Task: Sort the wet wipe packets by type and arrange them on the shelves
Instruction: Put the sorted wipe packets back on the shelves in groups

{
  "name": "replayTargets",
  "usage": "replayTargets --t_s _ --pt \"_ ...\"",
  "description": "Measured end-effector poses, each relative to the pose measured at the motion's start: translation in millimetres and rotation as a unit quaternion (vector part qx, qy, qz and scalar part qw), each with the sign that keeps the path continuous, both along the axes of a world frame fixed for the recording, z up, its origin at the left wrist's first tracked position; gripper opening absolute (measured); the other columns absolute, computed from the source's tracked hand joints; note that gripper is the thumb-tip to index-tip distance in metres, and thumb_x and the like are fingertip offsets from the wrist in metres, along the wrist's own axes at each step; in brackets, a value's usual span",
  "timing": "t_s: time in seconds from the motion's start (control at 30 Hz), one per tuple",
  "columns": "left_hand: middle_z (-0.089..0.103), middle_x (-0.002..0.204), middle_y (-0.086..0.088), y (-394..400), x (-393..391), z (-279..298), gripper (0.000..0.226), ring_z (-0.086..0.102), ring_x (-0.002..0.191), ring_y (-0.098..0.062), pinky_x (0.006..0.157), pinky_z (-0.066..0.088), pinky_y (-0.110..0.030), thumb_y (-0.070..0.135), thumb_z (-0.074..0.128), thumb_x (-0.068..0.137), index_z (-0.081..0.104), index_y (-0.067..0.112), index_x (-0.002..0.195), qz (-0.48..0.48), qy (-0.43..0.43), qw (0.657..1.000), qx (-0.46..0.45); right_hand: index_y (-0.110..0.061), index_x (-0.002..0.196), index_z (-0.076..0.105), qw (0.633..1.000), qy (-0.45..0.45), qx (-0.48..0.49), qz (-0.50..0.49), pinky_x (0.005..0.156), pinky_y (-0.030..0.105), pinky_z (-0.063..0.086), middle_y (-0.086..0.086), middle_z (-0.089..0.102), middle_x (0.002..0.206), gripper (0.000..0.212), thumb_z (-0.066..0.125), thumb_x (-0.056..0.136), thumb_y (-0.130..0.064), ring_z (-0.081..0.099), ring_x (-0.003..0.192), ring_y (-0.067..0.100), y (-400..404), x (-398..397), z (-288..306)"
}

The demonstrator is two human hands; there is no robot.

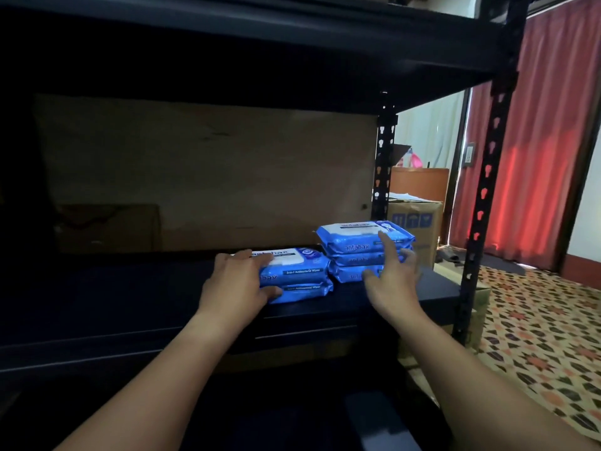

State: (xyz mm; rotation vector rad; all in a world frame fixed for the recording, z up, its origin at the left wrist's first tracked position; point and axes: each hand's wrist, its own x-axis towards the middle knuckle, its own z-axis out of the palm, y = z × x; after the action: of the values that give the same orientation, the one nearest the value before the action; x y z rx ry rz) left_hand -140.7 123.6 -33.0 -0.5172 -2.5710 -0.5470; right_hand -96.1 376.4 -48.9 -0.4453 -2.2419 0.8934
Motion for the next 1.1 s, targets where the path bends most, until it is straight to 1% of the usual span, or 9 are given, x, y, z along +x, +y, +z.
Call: replayTargets --t_s 0.1,0.2,0.33,0.43,0.53,0.63,0.87,1.0,1.1 --pt "0.053 0.144 0.005 5.6 -24.6 -2.5 0.070 0.044 0.127 -0.028 0.104 0.046 -0.044 0.052 0.079 0.079 0.053 0.036 0.143 -0.006 0.009 1.000 0.016 -0.051 0.155 0.014 0.995 -0.077 0.063 -0.031 0.112 0.047 0.034 0.009 -0.021 0.160 0.087 0.067 0.093 -0.019 0.012 0.144 0.041 22.6 -6.2 -3.7" --pt "0.054 0.145 0.006 15.7 -50.2 -6.9 0.072 0.048 0.125 -0.029 0.104 0.046 -0.042 0.048 0.082 0.078 0.054 0.034 0.143 -0.011 0.007 0.999 0.032 -0.058 0.153 0.006 0.990 -0.104 0.085 -0.035 0.110 0.048 0.036 0.007 -0.031 0.158 0.095 0.071 0.092 -0.025 0.015 0.143 0.043 32.8 -18.8 -2.2" --pt "0.059 0.137 0.006 34.1 -82.2 -14.0 0.074 0.052 0.120 -0.028 0.101 0.048 -0.043 0.047 0.084 0.075 0.054 0.033 0.141 -0.022 0.024 0.999 0.035 -0.058 0.153 0.002 0.988 -0.122 0.089 -0.035 0.110 0.048 0.037 0.016 -0.030 0.158 0.098 0.071 0.092 -0.026 0.024 0.140 0.049 41.0 -43.2 -1.3" --pt "0.057 0.139 0.007 46.3 -97.4 -14.9 0.074 0.050 0.120 -0.029 0.103 0.045 -0.040 0.045 0.084 0.075 0.054 0.032 0.142 -0.029 0.030 0.998 0.037 -0.056 0.154 0.000 0.987 -0.131 0.087 -0.031 0.113 0.051 0.034 0.022 -0.027 0.158 0.098 0.070 0.093 -0.024 0.023 0.142 0.051 51.7 -61.1 -2.2" --pt "0.053 0.145 0.006 54.7 -111.9 -15.9 0.074 0.049 0.123 -0.028 0.107 0.041 -0.035 0.044 0.084 0.076 0.054 0.032 0.143 -0.030 0.032 0.998 0.033 -0.058 0.152 -0.002 0.987 -0.138 0.078 -0.021 0.114 0.056 0.035 0.019 -0.026 0.159 0.099 0.070 0.093 -0.024 0.025 0.144 0.048 62.5 -78.7 -1.8" --pt "0.051 0.147 0.007 62.9 -125.1 -16.4 0.073 0.048 0.121 -0.026 0.107 0.039 -0.031 0.044 0.083 0.078 0.053 0.033 0.143 -0.030 0.036 0.998 0.031 -0.060 0.150 -0.004 0.988 -0.135 0.075 -0.011 0.114 0.055 0.035 0.016 -0.027 0.160 0.099 0.069 0.093 -0.024 0.026 0.145 0.045 72.4 -94.4 -2.4" --pt "0.055 0.141 0.008 78.8 -161.0 -12.6 0.069 0.051 0.116 -0.025 0.102 0.041 -0.030 0.050 0.080 0.079 0.052 0.036 0.141 -0.034 0.028 0.999 0.013 -0.061 0.150 -0.002 0.989 -0.118 0.091 0.005 0.114 0.052 0.033 0.017 -0.019 0.161 0.097 0.069 0.094 -0.026 0.025 0.144 0.044 92.3 -125.2 -3.3" --pt "0.056 0.138 0.003 86.1 -177.6 -11.2 0.069 0.052 0.119 -0.028 0.103 0.043 -0.033 0.051 0.079 0.079 0.053 0.036 0.140 -0.026 0.008 1.000 0.013 -0.060 0.151 -0.003 0.988 -0.120 0.094 0.015 0.116 0.050 0.030 0.016 -0.019 0.161 0.095 0.067 0.095 -0.027 0.021 0.145 0.044 102.1 -138.9 -2.4" --pt "0.061 0.135 0.004 90.4 -190.5 -8.9 0.070 0.058 0.120 -0.025 0.103 0.047 -0.033 0.050 0.082 0.076 0.056 0.036 0.140 -0.037 0.003 0.999 0.023 -0.061 0.151 -0.006 0.986 -0.124 0.108 0.014 0.116 0.049 0.030 0.018 -0.016 0.161 0.095 0.065 0.097 -0.029 0.024 0.143 0.043 108.8 -148.3 -1.8"
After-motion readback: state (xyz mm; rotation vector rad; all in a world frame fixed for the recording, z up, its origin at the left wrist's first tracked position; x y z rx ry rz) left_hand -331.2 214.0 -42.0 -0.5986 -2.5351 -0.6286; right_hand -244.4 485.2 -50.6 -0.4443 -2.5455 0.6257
